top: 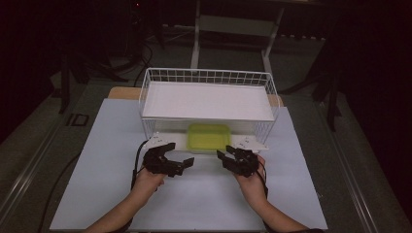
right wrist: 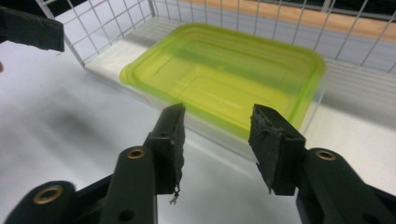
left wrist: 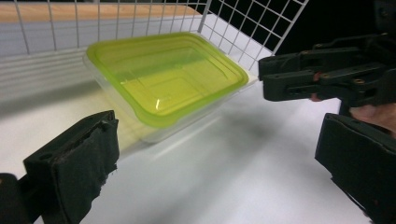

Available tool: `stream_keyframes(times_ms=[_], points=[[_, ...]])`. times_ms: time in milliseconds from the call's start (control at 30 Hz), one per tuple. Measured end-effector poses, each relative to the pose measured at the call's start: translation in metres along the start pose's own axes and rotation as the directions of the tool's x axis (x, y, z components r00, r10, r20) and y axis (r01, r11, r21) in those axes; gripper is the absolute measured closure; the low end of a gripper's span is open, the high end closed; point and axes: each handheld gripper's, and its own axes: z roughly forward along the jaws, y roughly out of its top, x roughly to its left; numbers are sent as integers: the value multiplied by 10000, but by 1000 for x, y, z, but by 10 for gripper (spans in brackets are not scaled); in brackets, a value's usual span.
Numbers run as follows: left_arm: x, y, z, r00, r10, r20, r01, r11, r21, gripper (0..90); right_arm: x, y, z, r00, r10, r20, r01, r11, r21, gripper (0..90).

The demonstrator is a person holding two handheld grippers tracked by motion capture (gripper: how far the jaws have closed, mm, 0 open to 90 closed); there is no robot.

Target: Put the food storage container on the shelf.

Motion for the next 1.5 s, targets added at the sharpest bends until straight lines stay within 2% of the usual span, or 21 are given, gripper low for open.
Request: stream_keyframes(times_ms=[100,167,200,233,267,367,467,567,667,833,1033,1367,1500], points=[[-2,-7,-4,10000,-33,10,33,10000,11,2,2,-3,2,10000,-93,-33,93,9999,140,655],[-2,-7,-4,10000,-33,10,33,10000,11,3,2,-4,3,9999,-145,-41,146,9997,180,655],[-4,-13,-9,9998,166,-84,-165,9999,52,2,3,-5,5,9998,-159,-124,163,9994,293,735],[-4,-16,-11,9997,218,-149,-217,9998,29,2,3,-5,5,9998,-159,-124,163,9994,293,735],[-6,-21,-15,9990,299,-330,-301,9995,-49,3,3,-6,6,9996,-232,-143,238,9989,398,784],[-8,-30,-19,9984,433,-350,-434,9991,-9,3,5,-7,9,9992,-312,-235,325,9979,561,896],[-8,-39,-21,9975,612,-360,-612,9981,8,3,6,-8,12,9991,-281,-303,300,9976,617,899],[-4,-44,-19,9993,325,-201,-327,9994,-111,3,9,-10,16,9991,-248,-346,271,9972,692,899],[-4,-43,-19,9983,513,-285,-518,9985,-187,2,12,-12,20,9986,-379,-378,408,9959,802,899],[-5,-42,-19,9981,556,-246,-566,9975,-423,3,12,-10,30,9983,-465,-351,494,9948,891,899],[-8,-43,-19,9958,862,-316,-876,9951,-453,3,8,-7,41,9992,-307,-255,331,9948,967,899],[-6,-44,-19,9966,769,-285,-781,9959,-454,3,3,-3,53,9996,-272,-56,276,9956,894,899],[-5,-43,-19,9966,762,-316,-778,9956,-519,3,4,-1,63,9996,-268,-133,277,9967,760,899]])
